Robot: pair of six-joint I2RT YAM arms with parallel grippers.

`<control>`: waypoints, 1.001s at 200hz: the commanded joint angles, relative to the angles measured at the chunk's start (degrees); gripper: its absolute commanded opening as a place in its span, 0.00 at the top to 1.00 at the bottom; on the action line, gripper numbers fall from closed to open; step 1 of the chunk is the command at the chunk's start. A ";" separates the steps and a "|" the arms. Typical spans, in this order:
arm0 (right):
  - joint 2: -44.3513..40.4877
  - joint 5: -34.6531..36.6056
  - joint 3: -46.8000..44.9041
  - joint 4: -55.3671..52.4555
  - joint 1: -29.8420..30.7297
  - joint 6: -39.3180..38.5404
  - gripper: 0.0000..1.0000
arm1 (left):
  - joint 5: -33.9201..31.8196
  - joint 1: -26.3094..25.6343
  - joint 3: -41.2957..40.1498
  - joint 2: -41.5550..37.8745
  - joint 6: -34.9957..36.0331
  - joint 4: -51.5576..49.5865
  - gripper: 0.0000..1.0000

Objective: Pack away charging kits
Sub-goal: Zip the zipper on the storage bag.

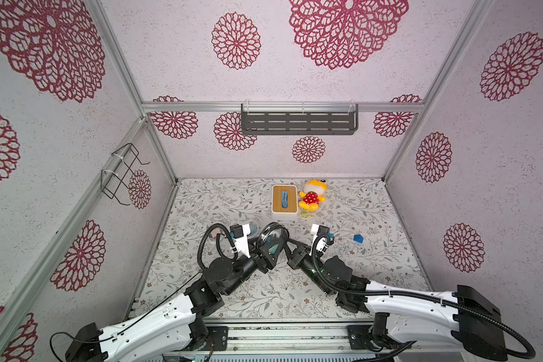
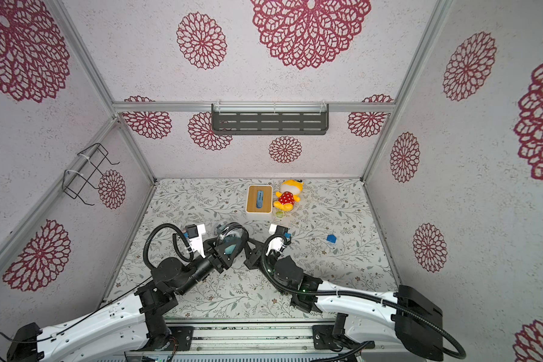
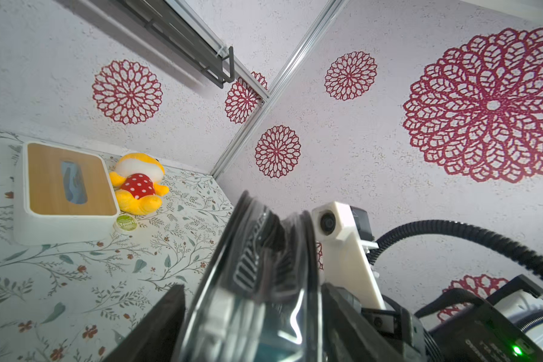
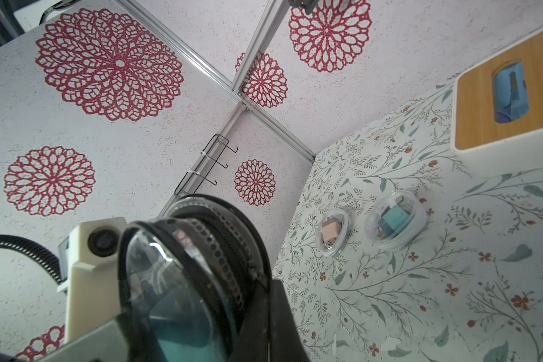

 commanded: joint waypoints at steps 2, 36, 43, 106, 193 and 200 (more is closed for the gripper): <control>0.39 2.24 0.78 4.77 1.73 4.74 1.00 | -0.33 0.14 -0.72 -1.21 1.37 0.82 0.35; 2.73 1.02 0.59 7.96 1.95 8.49 1.00 | -0.18 0.11 -0.80 -0.87 1.18 1.32 0.27; 3.43 0.26 0.56 9.12 1.97 9.03 1.00 | -0.08 0.09 -0.88 -0.61 1.19 1.72 0.26; 3.60 0.34 0.45 12.49 1.95 10.06 1.00 | -0.02 0.14 -0.72 1.46 0.59 2.73 0.38; 2.21 -0.03 -0.73 16.32 1.99 11.71 1.00 | 0.59 0.13 -0.89 2.53 0.49 4.06 0.37; 2.30 -0.12 -0.78 16.56 1.98 11.81 1.00 | 0.62 0.14 -0.89 2.44 0.52 4.08 0.46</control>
